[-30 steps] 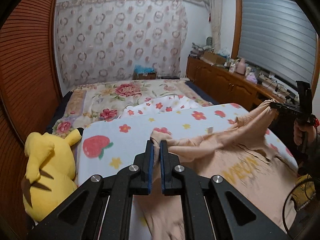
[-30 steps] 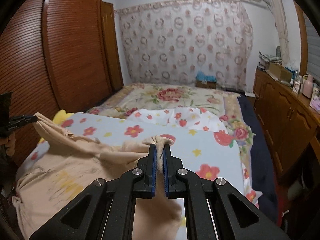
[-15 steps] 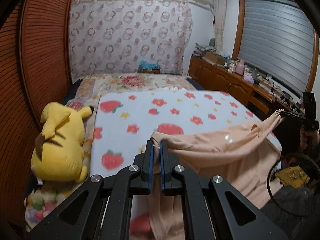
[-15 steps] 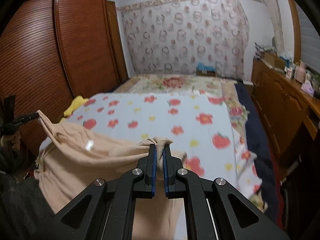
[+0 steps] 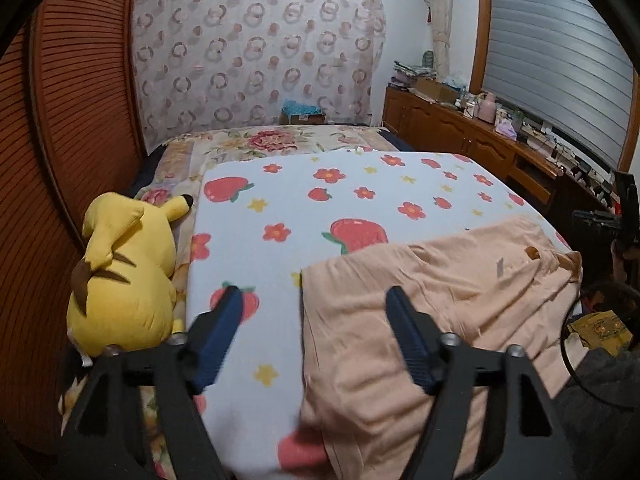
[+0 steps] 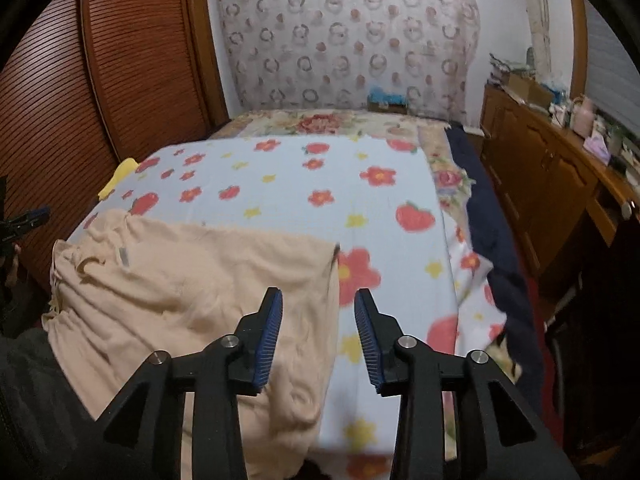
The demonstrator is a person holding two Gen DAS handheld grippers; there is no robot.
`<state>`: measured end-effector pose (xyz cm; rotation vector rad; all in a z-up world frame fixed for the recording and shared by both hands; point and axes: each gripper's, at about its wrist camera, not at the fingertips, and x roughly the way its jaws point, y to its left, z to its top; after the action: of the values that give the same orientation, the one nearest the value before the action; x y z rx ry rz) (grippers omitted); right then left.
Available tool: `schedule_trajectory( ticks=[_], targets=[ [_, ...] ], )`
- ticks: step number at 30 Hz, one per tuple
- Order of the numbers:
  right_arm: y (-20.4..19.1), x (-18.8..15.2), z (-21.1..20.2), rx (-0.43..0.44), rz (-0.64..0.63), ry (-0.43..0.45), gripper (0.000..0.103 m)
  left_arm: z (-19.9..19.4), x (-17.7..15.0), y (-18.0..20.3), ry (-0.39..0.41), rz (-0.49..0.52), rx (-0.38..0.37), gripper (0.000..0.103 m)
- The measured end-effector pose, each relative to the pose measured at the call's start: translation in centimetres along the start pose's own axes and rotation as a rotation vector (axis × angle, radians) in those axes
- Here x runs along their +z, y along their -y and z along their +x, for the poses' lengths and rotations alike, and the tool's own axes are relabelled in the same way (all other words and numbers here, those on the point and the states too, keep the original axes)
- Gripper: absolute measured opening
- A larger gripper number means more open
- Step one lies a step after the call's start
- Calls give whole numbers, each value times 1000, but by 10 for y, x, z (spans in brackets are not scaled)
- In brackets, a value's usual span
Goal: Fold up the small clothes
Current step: 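Open both grippers and withdraw them from the folded shirt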
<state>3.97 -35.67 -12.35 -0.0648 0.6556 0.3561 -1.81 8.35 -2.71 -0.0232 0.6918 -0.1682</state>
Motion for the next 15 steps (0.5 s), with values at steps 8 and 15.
schedule_trajectory(
  ticks=[8, 15],
  targets=[
    [3, 8, 67, -8, -26, -40, 60, 59, 28, -16, -62, -1, -7, 78],
    [4, 11, 98, 15, -32, -114, 61, 96, 28, -23, -147, 6, -5, 78]
  ],
)
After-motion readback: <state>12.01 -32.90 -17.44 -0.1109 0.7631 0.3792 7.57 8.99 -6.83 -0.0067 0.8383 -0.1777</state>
